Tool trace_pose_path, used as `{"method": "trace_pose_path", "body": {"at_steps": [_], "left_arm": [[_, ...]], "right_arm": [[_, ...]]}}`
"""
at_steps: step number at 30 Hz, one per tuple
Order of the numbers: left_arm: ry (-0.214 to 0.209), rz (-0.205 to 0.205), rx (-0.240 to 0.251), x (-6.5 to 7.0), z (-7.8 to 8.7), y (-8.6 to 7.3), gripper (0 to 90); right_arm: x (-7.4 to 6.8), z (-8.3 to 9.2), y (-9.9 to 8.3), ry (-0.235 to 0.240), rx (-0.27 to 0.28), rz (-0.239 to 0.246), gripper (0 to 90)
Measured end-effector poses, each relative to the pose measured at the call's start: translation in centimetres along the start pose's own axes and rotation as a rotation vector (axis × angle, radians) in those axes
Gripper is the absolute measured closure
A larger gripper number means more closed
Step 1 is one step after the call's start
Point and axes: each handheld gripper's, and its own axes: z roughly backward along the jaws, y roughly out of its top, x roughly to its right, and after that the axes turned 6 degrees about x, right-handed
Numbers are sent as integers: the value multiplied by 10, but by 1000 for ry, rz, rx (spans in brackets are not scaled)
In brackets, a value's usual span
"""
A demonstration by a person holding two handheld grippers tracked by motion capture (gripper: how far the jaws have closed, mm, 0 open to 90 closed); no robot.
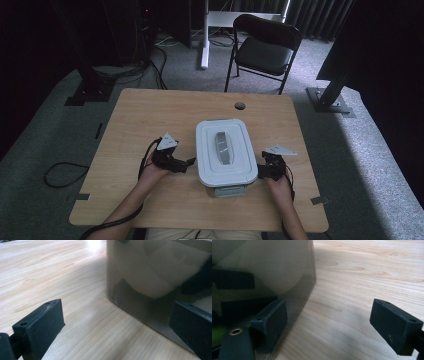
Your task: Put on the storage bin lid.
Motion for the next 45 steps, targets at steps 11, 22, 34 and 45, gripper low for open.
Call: {"method": "trace_pose_path", "body": {"at_steps": [11, 22, 34, 45], "left_arm": [[5, 6, 4, -2, 3, 0, 5], [8, 7, 8, -5, 7, 0, 6], [74, 36, -12, -21, 21, -9, 6], [138, 80, -52, -38, 41, -25, 6]], "right_arm": [[-7, -5, -1, 19, -9, -6, 140], [-14, -5, -2, 33, -11, 7, 156], [-7, 0, -5, -14, -8, 37, 128], [6, 13, -8, -86, 21, 32, 129]]}}
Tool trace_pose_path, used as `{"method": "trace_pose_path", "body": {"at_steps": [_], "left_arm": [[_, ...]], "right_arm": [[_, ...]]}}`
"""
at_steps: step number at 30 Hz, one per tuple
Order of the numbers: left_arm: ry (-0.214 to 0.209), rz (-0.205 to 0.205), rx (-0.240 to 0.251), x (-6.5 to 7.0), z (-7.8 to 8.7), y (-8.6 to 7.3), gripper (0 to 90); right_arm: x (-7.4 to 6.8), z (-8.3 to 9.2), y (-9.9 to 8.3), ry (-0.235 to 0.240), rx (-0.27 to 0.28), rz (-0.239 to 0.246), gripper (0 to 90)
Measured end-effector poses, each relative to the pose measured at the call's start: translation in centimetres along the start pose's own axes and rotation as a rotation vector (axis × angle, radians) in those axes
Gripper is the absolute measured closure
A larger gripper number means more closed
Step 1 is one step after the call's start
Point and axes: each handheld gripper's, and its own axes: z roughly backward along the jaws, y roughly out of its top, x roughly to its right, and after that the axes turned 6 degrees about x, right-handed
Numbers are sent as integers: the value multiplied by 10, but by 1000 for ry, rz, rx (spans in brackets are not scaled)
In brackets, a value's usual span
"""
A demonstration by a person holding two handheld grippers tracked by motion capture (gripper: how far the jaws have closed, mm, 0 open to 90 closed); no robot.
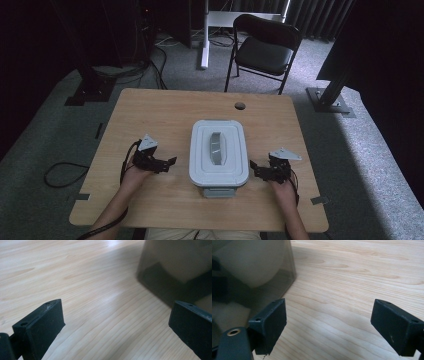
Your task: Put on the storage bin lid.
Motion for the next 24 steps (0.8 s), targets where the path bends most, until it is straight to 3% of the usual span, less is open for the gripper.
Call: {"method": "trace_pose_path", "body": {"at_steps": [18, 24], "left_arm": [[70, 61, -23, -22, 31, -24, 6], [147, 66, -38, -27, 44, -31, 6]], "right_arm": [[25, 21, -8, -103, 15, -22, 128], [33, 28, -13, -141, 4, -38, 131]]}}
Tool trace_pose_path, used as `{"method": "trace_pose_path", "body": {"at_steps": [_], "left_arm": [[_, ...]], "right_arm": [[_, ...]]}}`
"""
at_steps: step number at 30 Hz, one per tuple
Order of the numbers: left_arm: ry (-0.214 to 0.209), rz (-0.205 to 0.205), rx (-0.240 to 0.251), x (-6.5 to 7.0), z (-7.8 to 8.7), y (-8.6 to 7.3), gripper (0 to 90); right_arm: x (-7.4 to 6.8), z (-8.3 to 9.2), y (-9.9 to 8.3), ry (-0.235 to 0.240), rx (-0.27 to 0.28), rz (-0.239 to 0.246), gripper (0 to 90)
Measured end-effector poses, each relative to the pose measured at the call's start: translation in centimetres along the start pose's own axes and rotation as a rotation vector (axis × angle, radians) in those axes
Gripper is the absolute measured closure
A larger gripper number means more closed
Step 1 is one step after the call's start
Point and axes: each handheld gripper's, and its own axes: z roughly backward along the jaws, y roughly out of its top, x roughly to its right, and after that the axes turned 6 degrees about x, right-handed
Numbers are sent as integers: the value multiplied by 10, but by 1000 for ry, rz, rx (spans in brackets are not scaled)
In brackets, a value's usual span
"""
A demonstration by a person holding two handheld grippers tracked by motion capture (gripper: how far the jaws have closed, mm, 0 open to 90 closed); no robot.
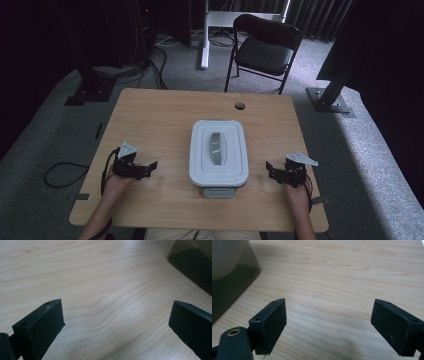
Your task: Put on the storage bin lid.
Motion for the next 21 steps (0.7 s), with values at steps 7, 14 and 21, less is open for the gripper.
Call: {"method": "trace_pose_path", "body": {"at_steps": [7, 14, 21], "left_arm": [[102, 49, -18, -13, 13, -8, 5], [151, 82, -46, -22, 20, -20, 5], [197, 102, -89, -30, 26, -27, 5]], "right_arm": [[11, 4, -7, -37, -21, -29, 139], [20, 7, -13, -92, -76, -60, 139], [24, 10, -18, -137, -98, -51, 136]]}}
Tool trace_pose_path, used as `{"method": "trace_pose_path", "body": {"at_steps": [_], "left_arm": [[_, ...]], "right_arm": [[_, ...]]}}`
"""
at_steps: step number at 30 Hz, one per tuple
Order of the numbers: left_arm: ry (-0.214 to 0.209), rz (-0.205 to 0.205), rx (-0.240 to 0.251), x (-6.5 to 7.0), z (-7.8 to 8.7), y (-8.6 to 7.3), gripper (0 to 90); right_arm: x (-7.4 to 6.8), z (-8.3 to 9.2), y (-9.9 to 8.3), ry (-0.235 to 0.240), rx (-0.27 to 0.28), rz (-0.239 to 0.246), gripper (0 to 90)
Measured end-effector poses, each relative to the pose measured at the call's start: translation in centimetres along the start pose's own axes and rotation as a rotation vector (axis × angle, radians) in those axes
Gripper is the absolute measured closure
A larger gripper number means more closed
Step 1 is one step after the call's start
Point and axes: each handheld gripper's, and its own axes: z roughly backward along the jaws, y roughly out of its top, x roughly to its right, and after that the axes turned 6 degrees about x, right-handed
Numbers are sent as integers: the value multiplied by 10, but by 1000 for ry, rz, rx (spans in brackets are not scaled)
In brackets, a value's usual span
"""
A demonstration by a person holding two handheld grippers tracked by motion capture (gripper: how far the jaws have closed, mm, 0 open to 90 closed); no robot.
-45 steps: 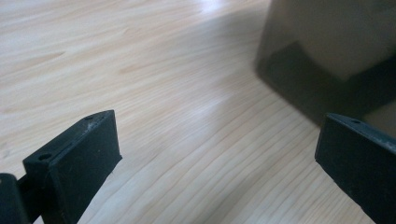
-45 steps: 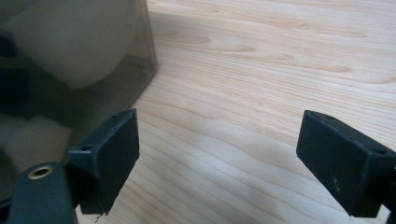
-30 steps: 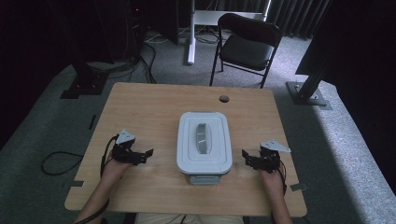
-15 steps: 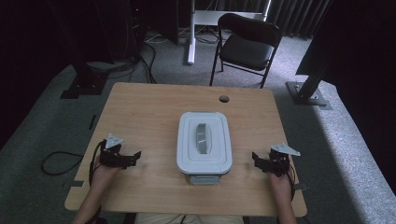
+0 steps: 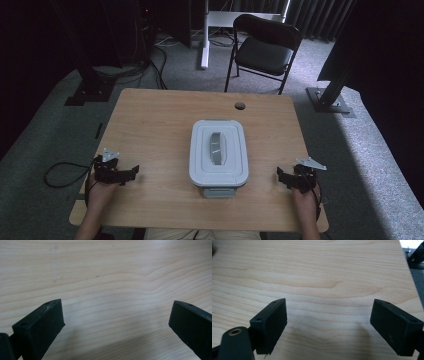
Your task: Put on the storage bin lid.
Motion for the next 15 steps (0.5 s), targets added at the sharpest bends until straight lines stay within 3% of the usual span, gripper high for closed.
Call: {"method": "trace_pose_path", "body": {"at_steps": [5, 8, 11, 15], "left_arm": [[28, 15, -22, -5, 0, -4, 5], [38, 18, -28, -7, 0, -6, 5], [59, 17, -32, -10, -1, -7, 5], [64, 14, -56, -10, -4, -11, 5]], "right_arm": [[4, -1, -2, -31, -15, -2, 134], [8, -2, -4, -13, -41, -37, 134], [8, -3, -4, -36, -51, -41, 134], [6, -4, -3, -64, -64, -21, 125]]}}
